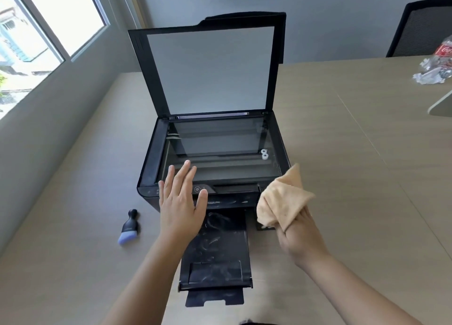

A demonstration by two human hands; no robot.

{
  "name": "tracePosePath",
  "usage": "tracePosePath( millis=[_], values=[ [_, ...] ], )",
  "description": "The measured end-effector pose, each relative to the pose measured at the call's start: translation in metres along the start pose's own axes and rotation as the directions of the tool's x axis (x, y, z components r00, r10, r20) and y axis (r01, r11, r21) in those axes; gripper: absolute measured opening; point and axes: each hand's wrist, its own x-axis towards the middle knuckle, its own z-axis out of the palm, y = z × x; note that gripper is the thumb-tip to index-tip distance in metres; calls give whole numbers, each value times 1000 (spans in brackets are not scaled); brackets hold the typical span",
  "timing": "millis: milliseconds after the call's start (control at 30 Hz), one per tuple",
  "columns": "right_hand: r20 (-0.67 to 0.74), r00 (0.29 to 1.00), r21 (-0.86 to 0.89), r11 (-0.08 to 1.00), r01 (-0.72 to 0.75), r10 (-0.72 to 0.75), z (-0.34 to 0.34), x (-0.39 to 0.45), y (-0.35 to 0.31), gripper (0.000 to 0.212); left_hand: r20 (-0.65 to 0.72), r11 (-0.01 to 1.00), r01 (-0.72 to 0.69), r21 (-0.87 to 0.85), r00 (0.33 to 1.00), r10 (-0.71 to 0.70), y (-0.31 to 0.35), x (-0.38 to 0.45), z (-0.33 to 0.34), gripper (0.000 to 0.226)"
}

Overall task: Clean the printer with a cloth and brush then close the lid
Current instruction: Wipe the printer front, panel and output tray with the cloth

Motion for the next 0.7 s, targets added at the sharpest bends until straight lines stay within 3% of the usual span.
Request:
tracePosePath(
  millis=[133,233,300,367,533,633,700],
  values=[
    [-135,991,295,955,26,14,-17,-7,-28,26,-5,999,39,-11,999,-39,-24,2,-10,54],
    [-168,963,522,848,-94,210,-30,-8,-45,34,11,1000,5,20,1000,-5,-41,8,-17,54],
    [-161,913,601,771,-210,374,-27,-15,-45,25,49,997,-44,56,998,41,-52,13,-20,57],
    [-119,893,658,708,-256,433,-21,-21,-53,22,95,991,-108,74,990,101,-61,16,-21,60],
    [-181,845,797,579,-174,503,3,-29,-109,26,169,972,-232,48,961,221,-83,24,-31,60],
    [-125,779,903,396,-167,614,25,-27,-143,27,181,962,-273,-9,946,270,-102,32,-42,57],
    [-17,743,950,242,-196,669,41,-20,-161,26,193,953,-300,-35,934,301,-115,39,-47,56]
  ],
)
